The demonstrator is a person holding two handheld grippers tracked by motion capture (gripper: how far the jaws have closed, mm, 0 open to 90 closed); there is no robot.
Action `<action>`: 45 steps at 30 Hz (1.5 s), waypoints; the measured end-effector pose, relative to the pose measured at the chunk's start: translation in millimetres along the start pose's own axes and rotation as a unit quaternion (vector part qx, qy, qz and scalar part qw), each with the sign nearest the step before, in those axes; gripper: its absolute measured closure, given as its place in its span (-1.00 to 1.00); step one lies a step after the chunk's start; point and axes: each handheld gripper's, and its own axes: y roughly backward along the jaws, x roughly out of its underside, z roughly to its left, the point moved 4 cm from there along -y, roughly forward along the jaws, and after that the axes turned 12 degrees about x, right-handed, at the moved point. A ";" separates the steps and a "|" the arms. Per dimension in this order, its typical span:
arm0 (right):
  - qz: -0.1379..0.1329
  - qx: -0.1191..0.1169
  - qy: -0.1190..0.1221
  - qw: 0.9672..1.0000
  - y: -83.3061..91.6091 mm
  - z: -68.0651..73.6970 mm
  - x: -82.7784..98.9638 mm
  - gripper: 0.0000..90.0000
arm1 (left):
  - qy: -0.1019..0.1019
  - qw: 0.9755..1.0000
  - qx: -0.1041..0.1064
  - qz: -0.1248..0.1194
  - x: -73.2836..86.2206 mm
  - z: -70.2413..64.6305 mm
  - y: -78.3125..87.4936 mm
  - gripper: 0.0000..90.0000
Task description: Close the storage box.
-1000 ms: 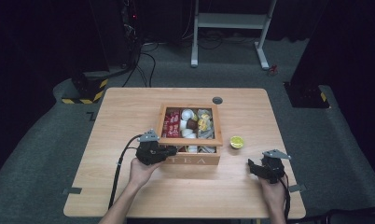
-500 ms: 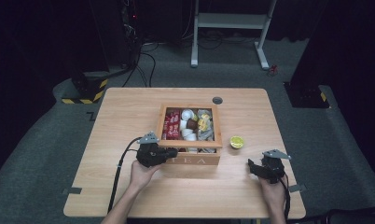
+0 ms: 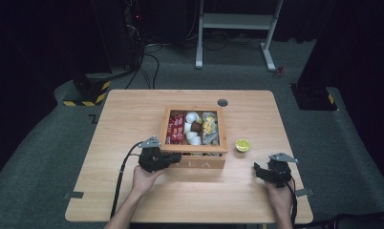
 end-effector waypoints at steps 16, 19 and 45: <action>0.000 0.000 0.000 1.000 0.0 0.0 0.0 -0.36 | -0.003 1.000 -0.007 0.000 8.6 0.7 1.3 0.83; 0.000 0.000 0.000 1.000 0.0 0.0 0.0 -0.36 | -0.009 1.000 -0.007 0.012 13.1 -1.1 -2.1 0.86; 0.000 0.000 0.000 1.000 0.0 0.0 0.0 -0.36 | -0.015 1.000 -0.011 -0.007 14.8 -9.0 14.0 0.56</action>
